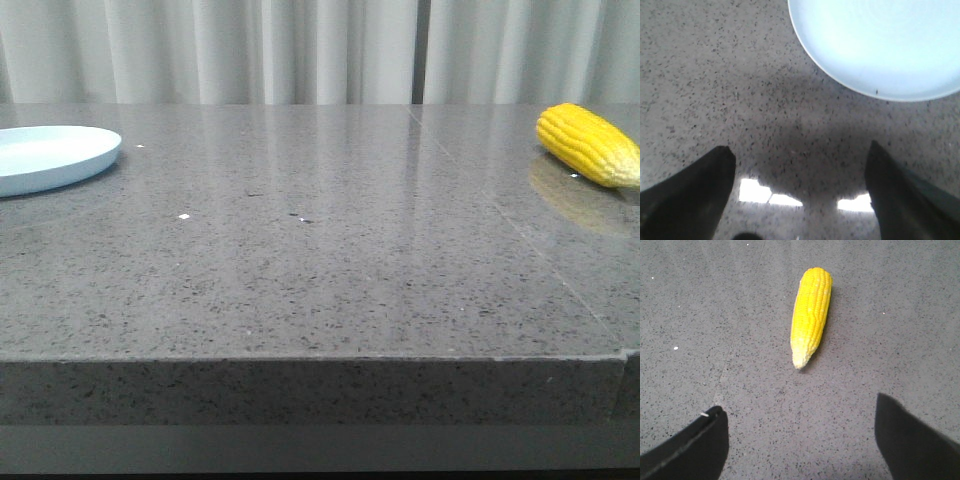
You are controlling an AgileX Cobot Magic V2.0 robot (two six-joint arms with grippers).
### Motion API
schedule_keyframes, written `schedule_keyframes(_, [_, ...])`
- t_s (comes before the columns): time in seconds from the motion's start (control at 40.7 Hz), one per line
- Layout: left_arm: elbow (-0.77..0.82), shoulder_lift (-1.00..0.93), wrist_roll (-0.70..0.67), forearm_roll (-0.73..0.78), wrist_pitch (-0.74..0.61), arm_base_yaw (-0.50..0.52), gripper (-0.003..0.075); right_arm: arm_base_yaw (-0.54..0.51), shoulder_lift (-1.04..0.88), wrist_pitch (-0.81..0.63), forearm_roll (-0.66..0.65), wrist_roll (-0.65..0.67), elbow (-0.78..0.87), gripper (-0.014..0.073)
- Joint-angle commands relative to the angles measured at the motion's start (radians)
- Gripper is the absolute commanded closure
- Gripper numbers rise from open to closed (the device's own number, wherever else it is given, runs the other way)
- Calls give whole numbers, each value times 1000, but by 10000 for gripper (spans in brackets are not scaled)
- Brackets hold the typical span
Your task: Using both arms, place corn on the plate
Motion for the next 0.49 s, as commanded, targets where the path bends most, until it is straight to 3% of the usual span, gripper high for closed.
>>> schedule_keyframes(0.0, [-88, 66, 95, -157, -65, 61, 195, 2, 7, -75, -3, -10, -26, -29])
schedule_keyframes(0.147, [-161, 179, 178, -307, -85, 108, 195, 2, 7, -75, -3, -10, -26, -29])
schedule_keyframes(0.467, [-317, 363, 178, -336, -91, 112, 195, 2, 7, -75, -3, -10, -26, -29])
